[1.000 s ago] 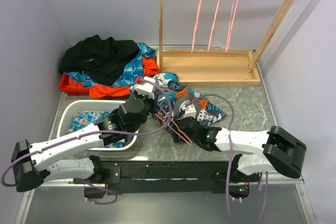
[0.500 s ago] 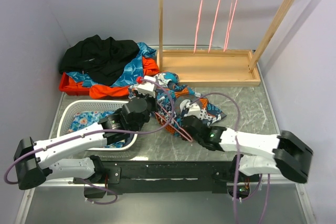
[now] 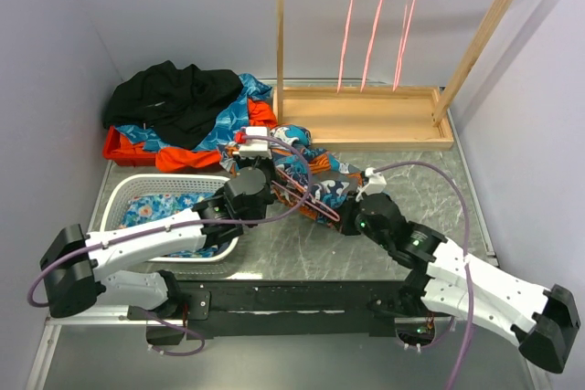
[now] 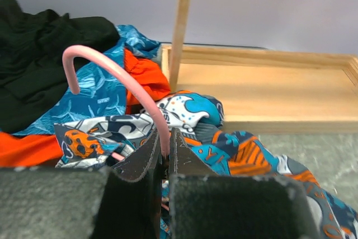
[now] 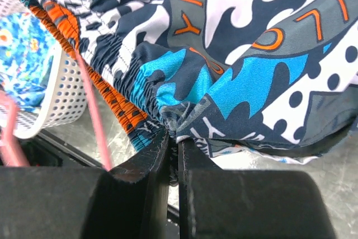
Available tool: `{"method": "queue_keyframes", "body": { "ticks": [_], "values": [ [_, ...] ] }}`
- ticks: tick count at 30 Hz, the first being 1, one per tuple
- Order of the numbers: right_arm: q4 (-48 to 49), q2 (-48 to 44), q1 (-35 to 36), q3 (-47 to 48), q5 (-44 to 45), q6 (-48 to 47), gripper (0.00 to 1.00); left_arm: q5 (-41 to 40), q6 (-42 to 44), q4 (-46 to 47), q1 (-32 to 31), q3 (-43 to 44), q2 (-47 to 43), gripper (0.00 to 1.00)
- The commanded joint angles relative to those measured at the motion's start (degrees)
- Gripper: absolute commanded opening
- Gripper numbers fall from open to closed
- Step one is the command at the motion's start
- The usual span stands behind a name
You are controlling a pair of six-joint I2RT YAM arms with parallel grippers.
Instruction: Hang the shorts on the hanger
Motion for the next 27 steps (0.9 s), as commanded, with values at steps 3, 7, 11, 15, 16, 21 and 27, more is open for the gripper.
{"method": "queue_keyframes", "body": {
  "ticks": [3, 7, 11, 15, 16, 21, 27],
  "values": [
    [-9.19, -4.54, -3.44, 4.19, -4.32, 0.53, 0.00, -11.16, 5.21, 11.08, 0.24, 0.27, 1.52, 0.01],
    [-14.90, -4.55, -4.06, 7.89, -3.89, 1.67, 0.00, -12.13, 6.17, 12.30, 0.24, 1.68, 3.28, 0.01],
    [-20.44, -4.46, -6.16, 10.79, -4.59, 1.33, 0.00, -10.73, 7.58, 15.91, 0.24, -1.03, 2.06, 0.01],
    [-21.60, -4.37, -8.45, 12.55, -8.36, 0.62, 0.00, -12.83, 8.99, 18.20, 0.50, -2.01, 1.79, 0.01],
    [-21.68, -4.37, -8.63, 12.99, -9.32, 0.71, 0.00, -12.92, 9.16, 18.11, 0.59, -1.84, 2.48, 0.01],
    [-26.51, -3.41, -9.68, 18.16, -10.47, 0.80, 0.00, -12.48, 9.25, 20.04, 0.59, -2.19, 3.28, 0.01],
    [-31.61, -1.82, -10.91, 24.32, -11.09, 0.10, 0.00, -13.19, 9.25, 20.75, 0.59, -0.87, 5.83, 0.01]
  ]
}}
